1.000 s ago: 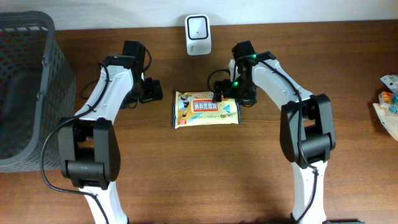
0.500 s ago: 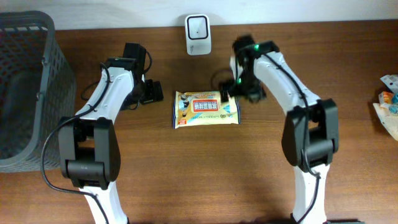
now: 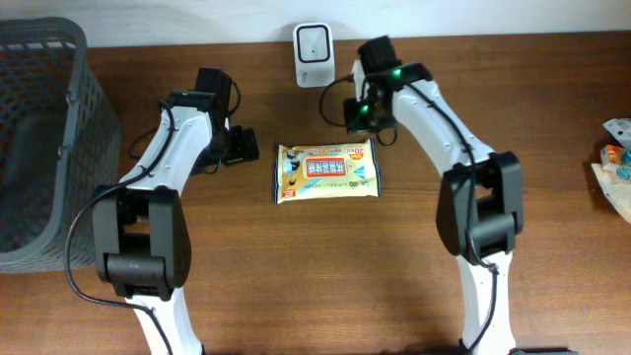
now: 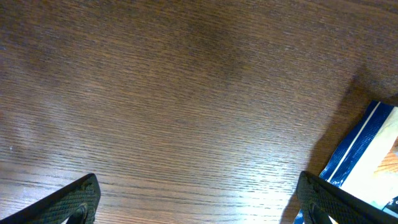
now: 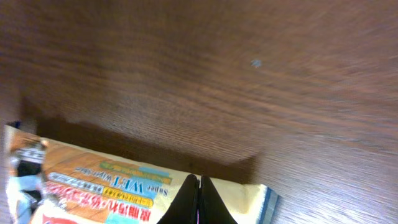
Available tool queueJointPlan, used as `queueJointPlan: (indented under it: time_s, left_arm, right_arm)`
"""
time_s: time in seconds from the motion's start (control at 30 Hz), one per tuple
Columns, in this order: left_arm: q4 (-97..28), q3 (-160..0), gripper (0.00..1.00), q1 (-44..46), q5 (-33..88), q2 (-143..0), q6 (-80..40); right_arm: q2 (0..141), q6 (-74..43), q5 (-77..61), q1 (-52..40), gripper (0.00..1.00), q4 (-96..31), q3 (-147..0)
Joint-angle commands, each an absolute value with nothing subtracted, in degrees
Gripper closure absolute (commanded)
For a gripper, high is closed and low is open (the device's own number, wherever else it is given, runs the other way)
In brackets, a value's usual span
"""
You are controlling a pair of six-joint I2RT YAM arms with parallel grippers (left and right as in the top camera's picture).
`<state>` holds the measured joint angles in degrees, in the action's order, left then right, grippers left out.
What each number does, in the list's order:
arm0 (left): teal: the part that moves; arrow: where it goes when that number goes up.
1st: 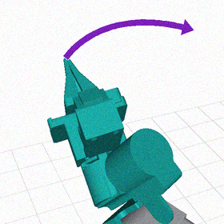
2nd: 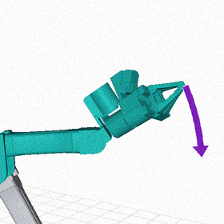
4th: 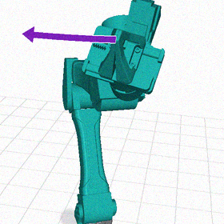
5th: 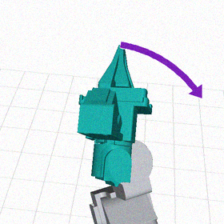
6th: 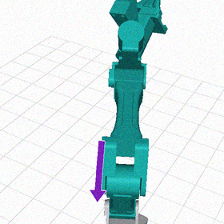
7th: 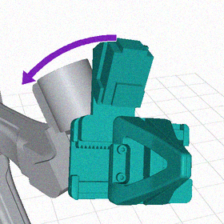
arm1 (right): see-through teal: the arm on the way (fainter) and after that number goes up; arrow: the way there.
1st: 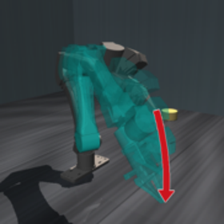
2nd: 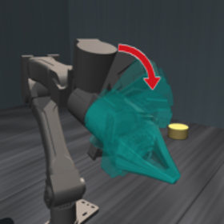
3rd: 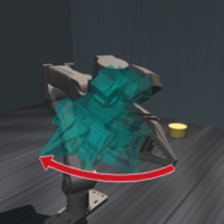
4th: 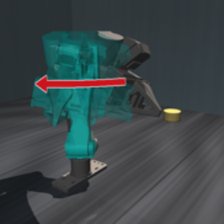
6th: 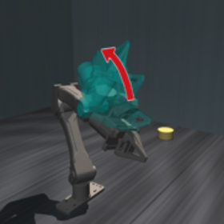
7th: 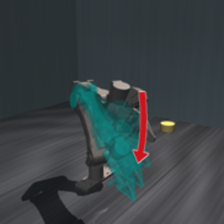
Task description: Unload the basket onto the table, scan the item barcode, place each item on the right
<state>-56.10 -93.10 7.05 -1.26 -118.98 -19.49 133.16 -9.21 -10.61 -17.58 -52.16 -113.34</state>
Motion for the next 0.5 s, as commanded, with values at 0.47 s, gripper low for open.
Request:
queueJointPlan:
  time_s: [0.47]
  left_arm:
    - [-56.01,-92.66,0.01,6.96,-0.82,-118.26,-19.66]
  right_arm:
    - [135.24,-9.96,-12.45,-21.12,0.96,-78.81,-113.45]
